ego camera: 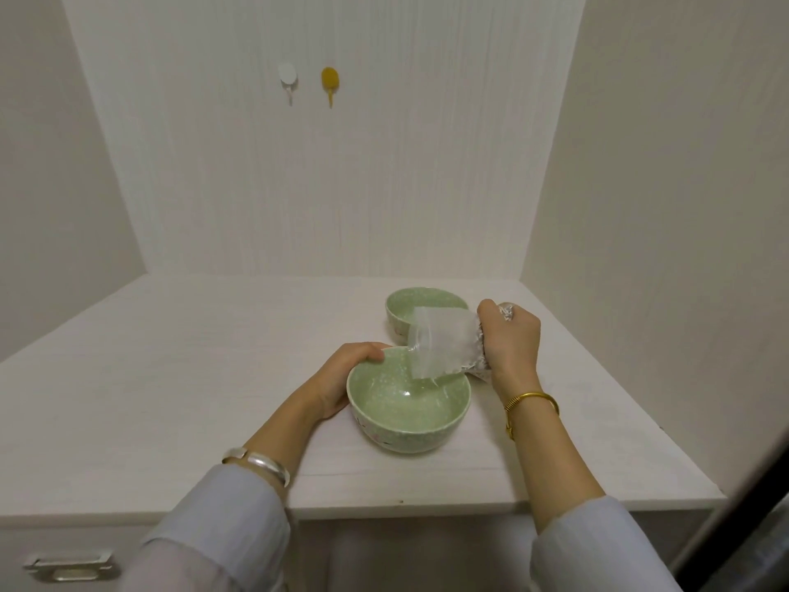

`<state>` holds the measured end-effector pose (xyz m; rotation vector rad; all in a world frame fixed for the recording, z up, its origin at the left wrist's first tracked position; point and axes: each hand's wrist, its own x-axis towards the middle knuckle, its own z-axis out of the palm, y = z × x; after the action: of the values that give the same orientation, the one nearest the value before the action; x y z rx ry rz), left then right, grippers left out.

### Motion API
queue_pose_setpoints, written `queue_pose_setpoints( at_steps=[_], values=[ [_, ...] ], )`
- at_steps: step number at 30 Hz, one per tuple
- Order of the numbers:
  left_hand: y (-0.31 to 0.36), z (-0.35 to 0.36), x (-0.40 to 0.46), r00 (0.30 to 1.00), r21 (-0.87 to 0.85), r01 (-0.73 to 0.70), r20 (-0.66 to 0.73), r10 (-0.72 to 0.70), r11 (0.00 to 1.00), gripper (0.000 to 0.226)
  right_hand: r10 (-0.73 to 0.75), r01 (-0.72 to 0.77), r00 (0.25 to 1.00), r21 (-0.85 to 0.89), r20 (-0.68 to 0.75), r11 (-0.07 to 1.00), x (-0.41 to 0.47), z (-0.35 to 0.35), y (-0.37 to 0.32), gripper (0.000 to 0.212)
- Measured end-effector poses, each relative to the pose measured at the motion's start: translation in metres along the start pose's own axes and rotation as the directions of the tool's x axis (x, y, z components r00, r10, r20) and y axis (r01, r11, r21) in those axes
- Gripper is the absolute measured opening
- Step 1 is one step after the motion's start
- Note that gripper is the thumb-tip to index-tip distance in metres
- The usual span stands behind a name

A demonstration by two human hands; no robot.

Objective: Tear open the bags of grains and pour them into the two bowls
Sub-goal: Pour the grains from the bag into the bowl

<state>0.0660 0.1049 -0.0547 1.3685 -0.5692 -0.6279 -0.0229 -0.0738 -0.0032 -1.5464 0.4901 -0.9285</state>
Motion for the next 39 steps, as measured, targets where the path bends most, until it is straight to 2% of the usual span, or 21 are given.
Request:
queue_pose_setpoints(
  at_steps=[7, 21, 35, 39],
  values=[
    [0.0, 0.001, -0.001, 1.0, 0.011, 0.006, -0.022, -0.006, 1.0, 0.027, -0.074, 0.076, 0.997, -0.126, 0.016, 0.989, -0.001, -0.002, -0.001, 0.04],
    [0.0, 0.002, -0.001, 1.0, -0.011, 0.005, -0.017, -0.005, 1.0, 0.028, -0.206, 0.223, 0.974, -0.226, 0.098, 0.948, -0.001, -0.004, -0.006, 0.036],
    [0.001, 0.004, -0.003, 1.0, -0.003, -0.001, -0.018, 0.001, 1.0, 0.025, -0.229, 0.261, 0.963, -0.279, 0.142, 0.924, -0.003, -0.004, -0.011, 0.034],
    [0.002, 0.005, -0.004, 1.0, -0.003, 0.004, -0.015, -0.005, 1.0, 0.03, -0.241, 0.279, 0.957, -0.287, 0.161, 0.916, -0.004, -0.004, -0.013, 0.034]
  ],
)
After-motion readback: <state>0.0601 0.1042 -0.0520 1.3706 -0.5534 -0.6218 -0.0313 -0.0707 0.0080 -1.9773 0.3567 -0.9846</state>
